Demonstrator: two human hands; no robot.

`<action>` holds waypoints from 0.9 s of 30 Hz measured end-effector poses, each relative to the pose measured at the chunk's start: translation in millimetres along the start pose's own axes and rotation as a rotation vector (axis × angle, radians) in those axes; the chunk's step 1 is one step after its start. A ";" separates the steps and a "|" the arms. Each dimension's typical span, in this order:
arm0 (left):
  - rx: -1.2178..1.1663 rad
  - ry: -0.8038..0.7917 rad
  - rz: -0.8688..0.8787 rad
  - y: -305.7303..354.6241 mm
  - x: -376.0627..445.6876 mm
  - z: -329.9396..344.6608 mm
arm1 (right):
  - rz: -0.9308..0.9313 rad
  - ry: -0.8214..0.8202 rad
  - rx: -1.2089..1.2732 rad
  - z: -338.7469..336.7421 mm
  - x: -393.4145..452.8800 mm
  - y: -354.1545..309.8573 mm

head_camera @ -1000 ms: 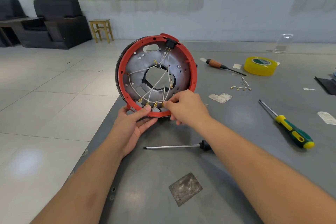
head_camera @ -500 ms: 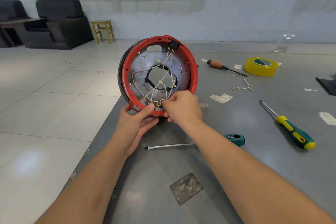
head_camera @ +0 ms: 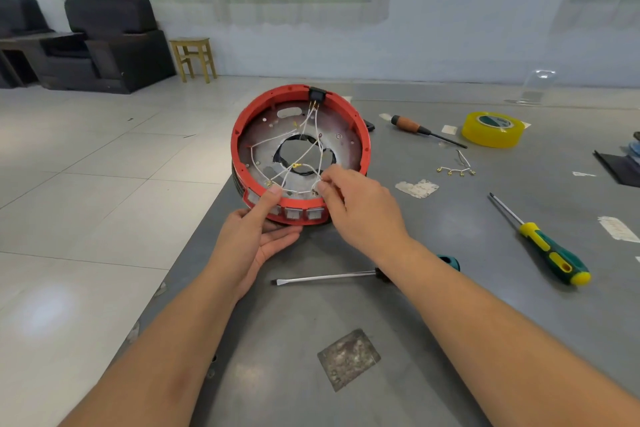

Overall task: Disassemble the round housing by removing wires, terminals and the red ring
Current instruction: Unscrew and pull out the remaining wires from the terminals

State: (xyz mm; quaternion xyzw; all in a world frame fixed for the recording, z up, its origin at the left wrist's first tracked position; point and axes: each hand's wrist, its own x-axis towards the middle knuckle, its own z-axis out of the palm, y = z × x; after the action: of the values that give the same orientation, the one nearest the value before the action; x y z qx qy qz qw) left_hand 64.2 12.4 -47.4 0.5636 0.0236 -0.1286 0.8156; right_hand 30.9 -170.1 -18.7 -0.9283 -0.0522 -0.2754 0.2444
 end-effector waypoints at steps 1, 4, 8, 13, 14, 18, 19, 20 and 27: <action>0.017 0.005 -0.007 0.4 -0.9 0.9 | -0.001 0.015 0.022 -1.1 -0.1 0.5; 0.101 0.033 -0.012 0.0 -1.8 4.3 | 0.026 0.053 0.076 -3.1 0.8 3.7; 0.376 0.108 0.071 2.3 -3.2 3.9 | 0.082 0.013 0.159 -2.6 -0.9 9.8; 0.706 0.117 0.131 5.2 -8.6 -0.3 | 0.139 -0.042 0.169 -0.9 -1.6 18.2; 0.723 0.124 0.138 4.2 -9.8 0.0 | 0.146 -0.053 0.173 -1.0 -1.8 20.3; 0.762 0.160 0.145 1.4 -9.8 3.3 | 0.169 -0.098 0.215 -2.7 -1.5 25.9; 0.770 0.169 0.140 1.1 -8.7 3.7 | 0.174 -0.104 0.214 -2.6 -1.4 26.4; 0.785 0.180 0.130 1.1 -7.8 4.1 | 0.180 -0.100 0.217 -1.9 -1.5 26.9; 1.083 0.388 0.285 3.9 -13.7 -0.1 | 0.274 0.017 0.398 -3.4 -2.0 27.0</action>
State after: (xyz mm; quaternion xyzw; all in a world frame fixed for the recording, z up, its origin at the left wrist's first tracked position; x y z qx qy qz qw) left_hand 51.9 16.3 -41.4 0.9104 0.0275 0.0938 0.4020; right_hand 33.9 -195.3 -28.9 -0.8579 0.0231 -0.2317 0.4580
